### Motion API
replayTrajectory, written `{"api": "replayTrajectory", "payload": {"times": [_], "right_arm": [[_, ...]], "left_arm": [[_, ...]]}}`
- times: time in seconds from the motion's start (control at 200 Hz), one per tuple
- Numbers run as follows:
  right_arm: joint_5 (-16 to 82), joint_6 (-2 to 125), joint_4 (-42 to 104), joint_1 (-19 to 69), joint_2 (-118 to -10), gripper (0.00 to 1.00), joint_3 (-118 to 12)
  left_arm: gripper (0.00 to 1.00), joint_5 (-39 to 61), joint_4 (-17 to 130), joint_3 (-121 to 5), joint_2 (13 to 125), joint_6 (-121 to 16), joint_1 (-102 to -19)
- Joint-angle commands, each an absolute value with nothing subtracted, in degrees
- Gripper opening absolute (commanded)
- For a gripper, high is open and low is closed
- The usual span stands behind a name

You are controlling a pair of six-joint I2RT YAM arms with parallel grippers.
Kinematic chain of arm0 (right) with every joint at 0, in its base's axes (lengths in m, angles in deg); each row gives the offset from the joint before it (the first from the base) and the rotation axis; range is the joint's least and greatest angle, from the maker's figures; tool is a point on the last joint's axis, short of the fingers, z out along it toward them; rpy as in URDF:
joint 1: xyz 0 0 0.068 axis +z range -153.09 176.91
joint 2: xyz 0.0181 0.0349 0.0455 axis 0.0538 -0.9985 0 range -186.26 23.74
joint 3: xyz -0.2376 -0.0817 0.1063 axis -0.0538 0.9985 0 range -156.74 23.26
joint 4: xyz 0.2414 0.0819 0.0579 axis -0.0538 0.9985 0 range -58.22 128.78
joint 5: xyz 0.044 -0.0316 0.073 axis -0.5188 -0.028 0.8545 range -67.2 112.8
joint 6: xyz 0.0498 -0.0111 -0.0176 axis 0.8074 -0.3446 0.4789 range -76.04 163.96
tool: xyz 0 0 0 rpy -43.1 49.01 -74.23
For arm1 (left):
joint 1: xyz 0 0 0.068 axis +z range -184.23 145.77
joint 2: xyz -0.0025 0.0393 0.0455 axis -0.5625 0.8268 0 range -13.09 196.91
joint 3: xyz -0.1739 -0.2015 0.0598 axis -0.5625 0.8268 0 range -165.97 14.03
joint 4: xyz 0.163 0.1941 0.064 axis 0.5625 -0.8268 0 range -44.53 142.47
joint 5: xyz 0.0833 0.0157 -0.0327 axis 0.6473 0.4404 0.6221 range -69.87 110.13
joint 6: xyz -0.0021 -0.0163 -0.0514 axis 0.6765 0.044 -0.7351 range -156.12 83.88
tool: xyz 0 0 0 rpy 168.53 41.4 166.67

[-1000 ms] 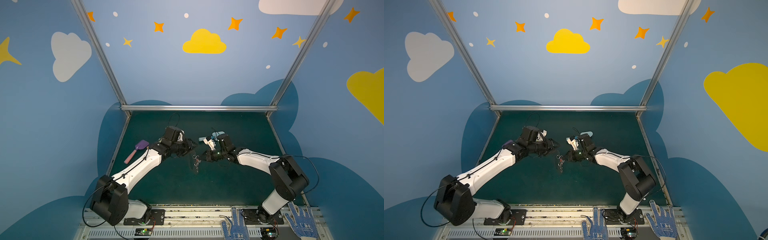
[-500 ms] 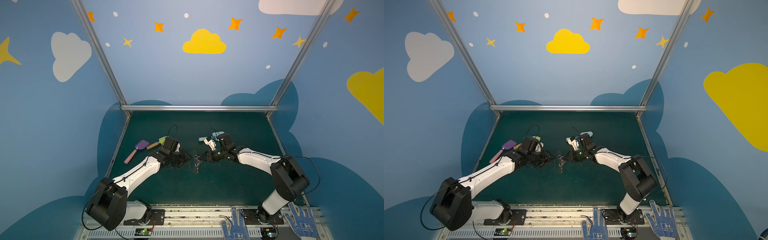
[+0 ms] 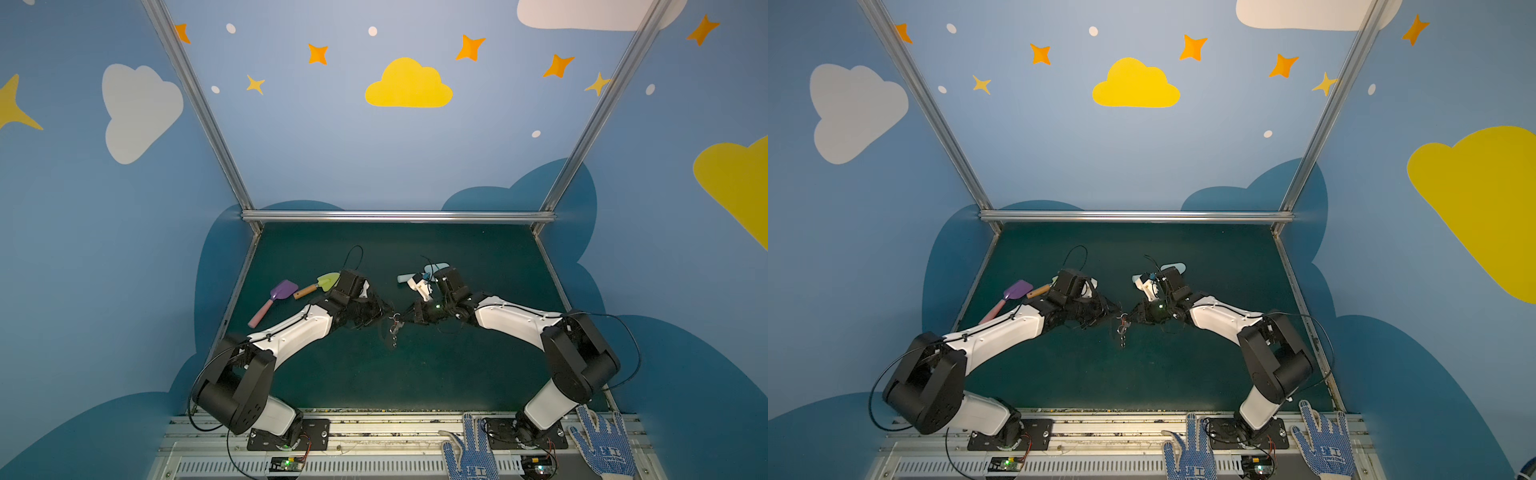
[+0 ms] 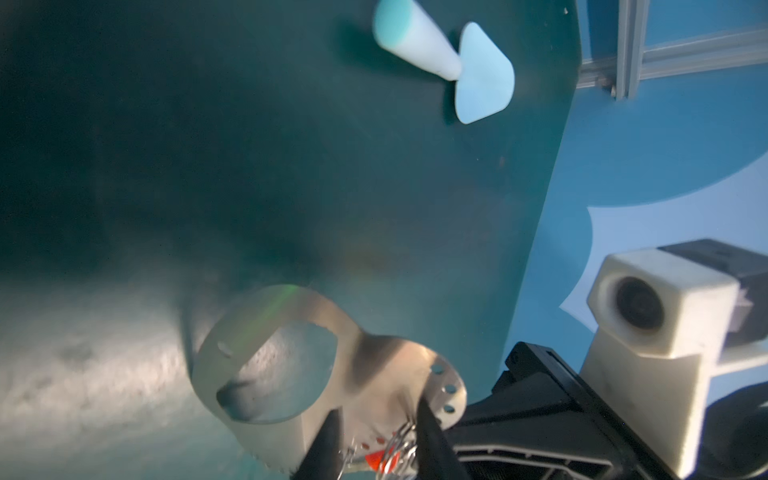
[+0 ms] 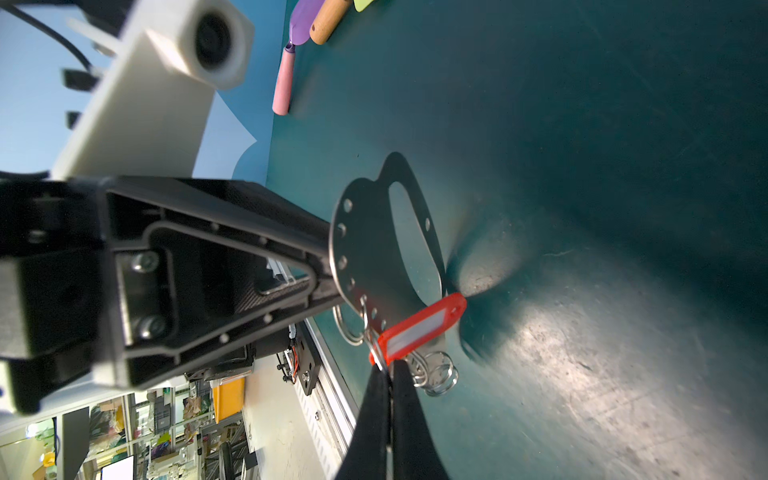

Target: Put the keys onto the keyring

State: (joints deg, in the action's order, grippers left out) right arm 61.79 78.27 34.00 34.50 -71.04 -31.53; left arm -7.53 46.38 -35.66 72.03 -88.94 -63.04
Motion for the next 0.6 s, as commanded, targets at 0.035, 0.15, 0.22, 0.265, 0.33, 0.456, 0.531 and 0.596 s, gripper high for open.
{"api": "replayTrajectory", "payload": {"times": [0.035,0.15,0.22,0.265,0.33,0.456,0.531,0.596], "right_arm": [[63.08,77.99,36.28,35.14,-70.30,0.00,-31.85],[63.08,77.22,37.62,35.14,-70.30,0.00,-32.03],[63.04,76.55,38.52,35.14,-70.30,0.00,-32.20],[63.29,76.25,38.77,35.10,-70.38,0.00,-32.26],[63.71,75.75,39.11,35.15,-70.60,0.00,-32.46],[64.77,75.88,38.51,35.14,-71.14,0.00,-32.55],[64.91,76.46,37.69,35.14,-71.09,0.00,-32.38],[64.66,76.55,37.72,35.12,-70.94,0.00,-32.38]], "left_arm": [[0.16,-7.85,48.60,-38.62,73.67,-88.27,-63.52],[0.04,-8.08,47.12,-40.64,74.44,-87.17,-63.64],[0.04,-8.41,45.79,-41.96,74.79,-86.33,-63.59],[0.04,-8.83,45.47,-42.53,74.96,-85.95,-63.63],[0.04,-9.71,45.07,-43.37,75.30,-85.42,-63.66],[0.04,-11.16,42.72,-45.71,76.70,-83.84,-63.98],[0.08,-11.31,41.03,-46.51,76.88,-83.26,-64.12],[0.26,-10.09,38.93,-46.29,75.92,-82.91,-64.07]]}}
